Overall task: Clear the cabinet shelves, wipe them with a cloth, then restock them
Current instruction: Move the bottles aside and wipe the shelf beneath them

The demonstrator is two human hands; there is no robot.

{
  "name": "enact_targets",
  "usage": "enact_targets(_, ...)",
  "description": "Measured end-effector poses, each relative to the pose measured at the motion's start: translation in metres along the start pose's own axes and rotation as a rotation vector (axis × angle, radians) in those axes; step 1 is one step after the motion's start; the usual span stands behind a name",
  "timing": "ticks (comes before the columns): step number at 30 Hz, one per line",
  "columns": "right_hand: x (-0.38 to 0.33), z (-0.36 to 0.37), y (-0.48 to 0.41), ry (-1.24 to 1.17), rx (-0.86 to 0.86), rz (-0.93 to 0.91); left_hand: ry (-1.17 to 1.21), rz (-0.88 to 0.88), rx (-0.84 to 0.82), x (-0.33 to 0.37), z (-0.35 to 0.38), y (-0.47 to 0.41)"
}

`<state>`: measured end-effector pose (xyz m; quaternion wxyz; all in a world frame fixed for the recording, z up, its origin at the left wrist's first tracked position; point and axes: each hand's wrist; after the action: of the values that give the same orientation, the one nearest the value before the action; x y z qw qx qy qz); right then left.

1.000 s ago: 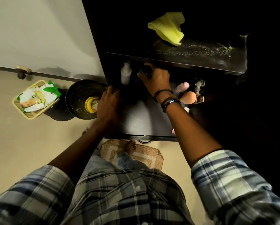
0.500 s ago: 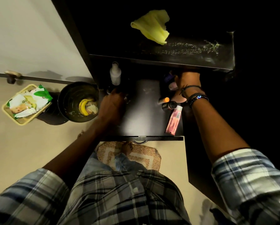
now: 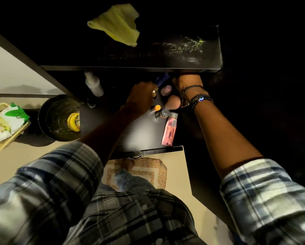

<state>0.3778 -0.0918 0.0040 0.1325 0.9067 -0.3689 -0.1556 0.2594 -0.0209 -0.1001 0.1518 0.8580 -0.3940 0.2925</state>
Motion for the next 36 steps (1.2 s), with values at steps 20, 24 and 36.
enact_targets(20,0.003,0.016,-0.008,-0.085,0.251,-0.012,0.091,-0.022,0.064,-0.026,0.009,0.008)
enact_targets(24,-0.015,0.038,0.003,-0.245,0.4,-0.048,0.083,-0.065,0.189,-0.041,-0.019,0.044)
enact_targets(36,-0.133,0.079,0.013,-0.261,0.084,-0.52,-0.307,-0.172,0.141,-0.064,-0.094,0.102)
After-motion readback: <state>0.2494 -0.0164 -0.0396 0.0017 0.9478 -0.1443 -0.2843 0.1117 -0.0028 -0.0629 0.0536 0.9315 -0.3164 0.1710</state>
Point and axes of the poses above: each hand's wrist, its own y-axis away from the middle knuckle, its own z-axis out of the palm, x = y × z, and after that the axes turned 9 degrees about x, right-handed
